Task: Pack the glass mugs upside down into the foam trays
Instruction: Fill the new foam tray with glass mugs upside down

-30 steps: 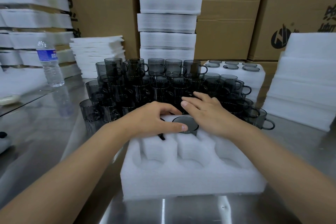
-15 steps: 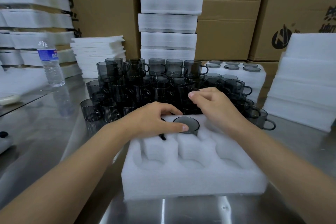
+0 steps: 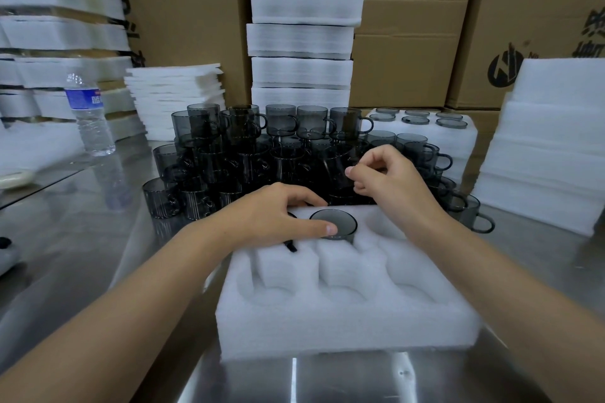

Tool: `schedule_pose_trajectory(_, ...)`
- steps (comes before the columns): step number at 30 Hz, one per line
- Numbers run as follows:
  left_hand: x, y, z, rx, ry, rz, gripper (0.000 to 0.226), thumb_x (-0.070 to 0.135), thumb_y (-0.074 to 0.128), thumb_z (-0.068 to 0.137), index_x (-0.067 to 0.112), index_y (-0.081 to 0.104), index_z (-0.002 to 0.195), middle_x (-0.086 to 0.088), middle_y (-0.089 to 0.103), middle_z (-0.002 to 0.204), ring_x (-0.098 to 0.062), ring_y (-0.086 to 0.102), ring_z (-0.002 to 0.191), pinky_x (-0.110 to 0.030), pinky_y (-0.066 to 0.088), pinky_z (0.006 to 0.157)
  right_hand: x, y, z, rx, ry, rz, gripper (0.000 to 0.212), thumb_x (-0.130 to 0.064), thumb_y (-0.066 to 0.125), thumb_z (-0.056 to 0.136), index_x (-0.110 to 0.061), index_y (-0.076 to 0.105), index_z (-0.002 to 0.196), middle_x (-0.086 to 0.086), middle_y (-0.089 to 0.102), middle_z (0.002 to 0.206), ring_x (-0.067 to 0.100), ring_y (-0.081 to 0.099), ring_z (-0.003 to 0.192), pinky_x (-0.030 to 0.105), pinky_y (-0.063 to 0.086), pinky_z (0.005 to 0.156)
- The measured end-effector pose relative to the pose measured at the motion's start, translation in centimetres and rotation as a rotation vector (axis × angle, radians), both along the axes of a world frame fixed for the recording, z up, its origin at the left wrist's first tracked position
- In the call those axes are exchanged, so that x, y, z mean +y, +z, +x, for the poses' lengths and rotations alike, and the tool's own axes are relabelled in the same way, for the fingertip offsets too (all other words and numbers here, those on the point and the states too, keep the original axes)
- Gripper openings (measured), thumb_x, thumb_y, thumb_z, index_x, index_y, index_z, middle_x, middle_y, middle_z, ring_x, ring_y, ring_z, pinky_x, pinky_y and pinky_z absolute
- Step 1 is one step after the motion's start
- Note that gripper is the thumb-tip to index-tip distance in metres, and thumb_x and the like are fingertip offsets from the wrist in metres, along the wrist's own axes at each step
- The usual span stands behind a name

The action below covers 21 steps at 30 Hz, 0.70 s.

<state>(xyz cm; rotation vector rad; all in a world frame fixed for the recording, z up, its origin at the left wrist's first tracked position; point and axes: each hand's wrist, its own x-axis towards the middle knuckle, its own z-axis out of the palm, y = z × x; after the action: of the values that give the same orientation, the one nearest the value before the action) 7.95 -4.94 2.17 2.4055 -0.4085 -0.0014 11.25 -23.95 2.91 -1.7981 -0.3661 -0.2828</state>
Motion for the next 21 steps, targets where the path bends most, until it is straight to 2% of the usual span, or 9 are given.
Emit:
schedule_pose_trajectory(2,0.00,0.03,-0.02,0.001,0.002,0.002,0.038,0.059,0.071,0.070,0.045,0.064,0.105,0.031,0.065,0.098,0.010,0.061,0.089,-0.019,0.050,0.084,-0.11,0.03,0.16,-0.029,-0.023,0.042,0.020,-0.018,0.069,0.079,-0.025,0.051,0.082,-0.005,0.055,0.084,0.029,0.062,0.093,0.050,0.050,0.090)
schedule_pose_trajectory(5,-0.05,0.02,-0.03,0.003,0.001,-0.004,0.036,0.056,0.073,0.071,0.044,0.065,0.104,0.030,0.066,0.097,0.009,0.062,0.088,-0.018,0.050,0.083,-0.16,-0.02,0.25,-0.045,-0.028,0.079,0.024,-0.019,0.073,0.078,-0.027,0.051,0.086,-0.007,0.053,0.080,0.014,0.060,0.074,0.050,0.052,0.087)
schedule_pose_trajectory(10,0.01,-0.01,0.00,0.000,-0.001,-0.006,0.037,0.055,0.073,0.072,0.043,0.065,0.106,0.028,0.067,0.100,0.008,0.062,0.091,-0.022,0.050,0.088,-0.11,0.07,-0.03,-0.042,-0.004,0.079,0.032,-0.040,0.079,0.070,-0.026,0.059,0.091,-0.008,0.056,0.079,0.006,0.066,0.067,0.045,0.056,0.084)
schedule_pose_trajectory(13,0.03,-0.03,-0.09,-0.001,-0.004,0.005,0.037,0.057,0.072,0.072,0.045,0.064,0.106,0.029,0.066,0.100,0.009,0.062,0.091,-0.022,0.050,0.088,-0.13,0.09,-0.07,-0.025,-0.012,0.108,0.038,-0.045,0.080,0.066,-0.022,0.062,0.091,-0.012,0.054,0.073,0.000,0.064,0.059,0.045,0.057,0.082)
schedule_pose_trajectory(17,0.01,0.00,-0.09,0.002,-0.003,-0.004,0.038,0.057,0.072,0.071,0.044,0.065,0.106,0.027,0.067,0.099,0.007,0.063,0.089,-0.025,0.052,0.088,-0.16,0.16,0.11,-0.030,-0.026,0.146,0.035,-0.045,0.080,0.067,-0.017,0.065,0.084,-0.014,0.058,0.062,0.002,0.065,0.058,0.042,0.059,0.079)
schedule_pose_trajectory(21,-0.02,0.02,-0.05,0.003,-0.004,-0.004,0.041,0.059,0.071,0.069,0.044,0.065,0.106,0.027,0.067,0.099,0.006,0.064,0.090,-0.029,0.052,0.090,-0.26,0.12,0.18,-0.059,-0.040,0.165,0.032,-0.042,0.080,0.070,-0.017,0.060,0.068,-0.014,0.054,0.051,0.003,0.062,0.052,0.042,0.060,0.075)
